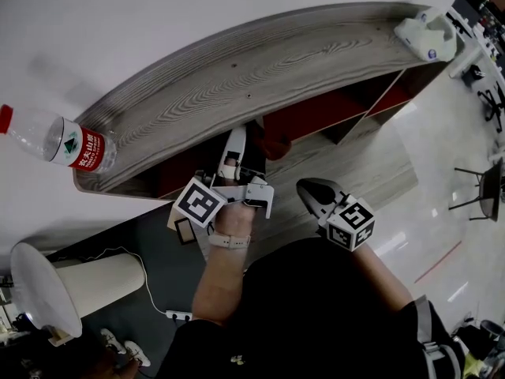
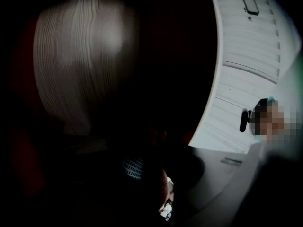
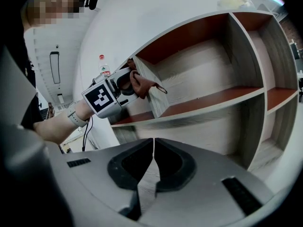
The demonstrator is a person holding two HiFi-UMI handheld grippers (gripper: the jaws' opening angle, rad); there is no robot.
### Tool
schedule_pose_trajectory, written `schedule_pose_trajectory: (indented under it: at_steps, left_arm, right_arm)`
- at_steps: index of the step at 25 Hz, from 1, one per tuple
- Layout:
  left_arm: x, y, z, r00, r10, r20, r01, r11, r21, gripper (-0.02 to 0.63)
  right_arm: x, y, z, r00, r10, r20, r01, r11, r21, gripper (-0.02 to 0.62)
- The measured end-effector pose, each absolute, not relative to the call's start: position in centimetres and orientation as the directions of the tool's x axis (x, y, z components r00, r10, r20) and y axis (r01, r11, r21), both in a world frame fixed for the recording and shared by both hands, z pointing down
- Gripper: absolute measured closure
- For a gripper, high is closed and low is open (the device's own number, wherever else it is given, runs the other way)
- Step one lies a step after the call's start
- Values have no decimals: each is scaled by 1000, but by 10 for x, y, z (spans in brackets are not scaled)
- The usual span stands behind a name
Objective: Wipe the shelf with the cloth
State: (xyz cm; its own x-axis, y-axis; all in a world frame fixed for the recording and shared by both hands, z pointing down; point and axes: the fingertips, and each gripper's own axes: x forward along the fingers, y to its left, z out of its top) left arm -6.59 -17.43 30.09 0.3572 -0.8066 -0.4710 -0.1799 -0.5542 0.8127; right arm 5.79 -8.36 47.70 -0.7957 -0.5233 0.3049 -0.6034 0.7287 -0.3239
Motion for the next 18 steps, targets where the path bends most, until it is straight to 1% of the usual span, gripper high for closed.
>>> schedule_pose_trajectory:
  at_steps: [7, 13, 18]
  left_arm:
    - [-76, -201, 330, 343, -850, -400, -135, -466, 874, 541]
    - [-75, -208, 369, 342, -897, -282, -101, -333, 937, 541]
    - [-76, -207, 378, 349, -897, -272, -92, -322, 942, 541]
  right_arm:
    - [51, -89, 477, -793, -528, 304, -607, 725, -325, 591]
    - [50, -90, 479, -788, -530, 313, -613, 719, -326, 591]
    - [47, -90, 480, -787, -531, 313, -615, 717, -329, 591]
